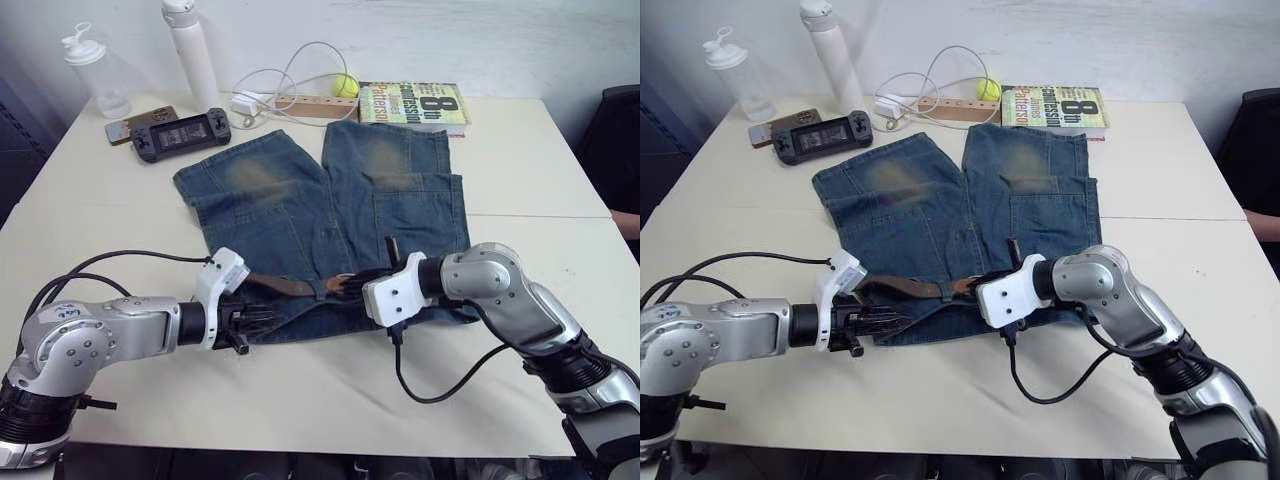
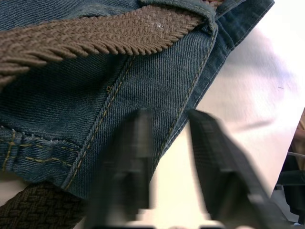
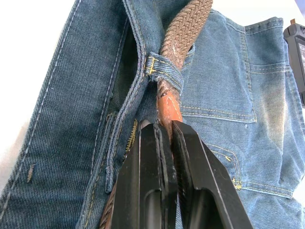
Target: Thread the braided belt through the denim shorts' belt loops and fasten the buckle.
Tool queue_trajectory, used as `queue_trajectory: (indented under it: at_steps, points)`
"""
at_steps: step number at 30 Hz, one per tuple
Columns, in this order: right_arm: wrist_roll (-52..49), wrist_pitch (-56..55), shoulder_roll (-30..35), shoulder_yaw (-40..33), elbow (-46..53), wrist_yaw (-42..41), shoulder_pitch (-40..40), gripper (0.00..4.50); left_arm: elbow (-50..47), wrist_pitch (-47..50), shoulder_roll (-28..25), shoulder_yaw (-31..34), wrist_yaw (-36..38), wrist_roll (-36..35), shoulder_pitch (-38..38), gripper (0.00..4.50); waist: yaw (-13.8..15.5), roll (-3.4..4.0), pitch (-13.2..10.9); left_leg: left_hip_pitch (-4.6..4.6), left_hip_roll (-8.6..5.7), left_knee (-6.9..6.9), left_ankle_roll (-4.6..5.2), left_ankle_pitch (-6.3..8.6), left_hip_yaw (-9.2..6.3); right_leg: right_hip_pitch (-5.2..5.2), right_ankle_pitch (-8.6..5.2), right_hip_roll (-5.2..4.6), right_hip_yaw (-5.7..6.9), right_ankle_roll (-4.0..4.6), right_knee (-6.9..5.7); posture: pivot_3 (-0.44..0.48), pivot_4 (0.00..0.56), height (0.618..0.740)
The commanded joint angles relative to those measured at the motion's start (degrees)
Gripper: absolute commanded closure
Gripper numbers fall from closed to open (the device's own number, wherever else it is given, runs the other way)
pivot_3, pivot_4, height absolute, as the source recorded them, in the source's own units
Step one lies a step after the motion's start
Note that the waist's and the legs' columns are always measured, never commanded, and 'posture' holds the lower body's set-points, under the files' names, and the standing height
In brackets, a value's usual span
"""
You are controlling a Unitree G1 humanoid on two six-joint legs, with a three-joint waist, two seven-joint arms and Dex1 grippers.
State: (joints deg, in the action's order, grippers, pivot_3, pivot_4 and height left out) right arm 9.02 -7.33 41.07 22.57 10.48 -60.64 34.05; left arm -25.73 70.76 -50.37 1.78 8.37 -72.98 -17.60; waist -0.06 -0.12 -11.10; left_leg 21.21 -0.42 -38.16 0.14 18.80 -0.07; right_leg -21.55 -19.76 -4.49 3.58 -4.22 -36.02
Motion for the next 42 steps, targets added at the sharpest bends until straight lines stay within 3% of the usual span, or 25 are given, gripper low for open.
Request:
queue_trajectory:
  at_steps: [1,9,17,22,26,32,36,39,42]
  points:
    - [-0.2,0.2,-0.1,-1.6,0.5,0.4,-0.4,4.50,-0.2,0.7,3.3,-2.3,-2.9,4.2,1.4,4.49,0.0,0.00,0.0,-0.01,0.00,-0.01,0.00,0.00,0.00,0.01,0.00,0.00,0.00,0.00,-0.02,0.000,0.150,0.735]
    - [1.9,-4.4,1.0,-3.6,-0.5,3.0,0.3,4.50,0.2,5.3,13.6,-3.3,-11.6,7.9,4.5,4.49,0.5,-0.02,0.0,-0.08,-0.02,-0.07,0.02,-0.02,-0.01,0.12,0.03,-0.03,0.01,-0.06,-0.02,0.000,0.150,0.735]
    - [2.0,-20.3,7.8,-7.4,-12.4,3.5,6.5,4.50,-0.2,7.8,6.7,-11.7,-8.2,19.3,7.8,4.49,0.0,0.12,0.1,-0.43,-0.02,0.01,0.02,-0.02,0.03,0.43,0.03,0.01,-0.02,-0.06,0.05,0.000,0.150,0.735]
    - [2.8,-30.6,13.1,-8.3,-30.5,3.2,14.5,4.50,-0.2,7.2,5.7,-12.4,-6.1,22.6,8.1,4.49,-0.8,0.28,0.2,-1.94,0.01,0.48,-0.02,0.01,0.30,1.73,-0.04,0.05,-0.21,0.04,0.23,0.000,0.150,0.735]
    - [2.6,-35.7,14.5,-7.7,-41.3,1.9,20.3,4.50,-0.3,7.3,5.0,-11.4,-4.0,23.8,8.1,4.49,-1.6,0.48,0.4,-2.73,0.06,1.05,-0.06,0.01,0.49,2.24,-0.10,0.06,-0.44,0.13,0.41,0.000,0.150,0.735]
    - [1.1,-38.0,14.8,-8.1,-48.2,-0.8,24.0,4.50,-1.1,5.8,4.3,-7.6,1.4,23.4,8.4,4.49,-1.7,0.46,0.4,-2.73,0.14,1.09,-0.17,-0.05,0.58,2.09,-0.12,0.12,-0.54,0.17,0.26,0.000,0.150,0.735]
    - [-1.0,-36.2,14.1,-8.4,-45.2,-2.6,23.0,4.50,-0.4,4.3,5.6,3.2,9.0,15.8,6.6,4.49,-1.7,0.45,0.4,-2.25,0.15,1.01,-0.17,-0.05,0.56,1.60,-0.12,0.12,-0.54,0.17,0.23,0.000,0.150,0.735]
    - [-3.6,-33.3,13.4,-8.3,-40.3,-4.4,21.2,4.50,-0.9,4.7,0.6,8.4,17.5,11.3,6.1,3.56,-1.5,0.23,0.2,-1.42,0.16,0.80,-0.21,-0.08,0.50,0.81,-0.12,0.12,-0.49,0.18,0.00,0.000,0.150,0.735]
    - [-3.9,-29.8,13.2,-8.7,-35.9,-4.3,19.5,4.50,-2.2,4.0,-4.9,13.0,26.6,7.2,6.9,2.21,-1.4,0.29,0.1,-0.40,0.17,0.28,-0.21,-0.11,0.42,-0.12,-0.12,0.12,-0.43,0.19,-0.33,0.000,0.150,0.735]
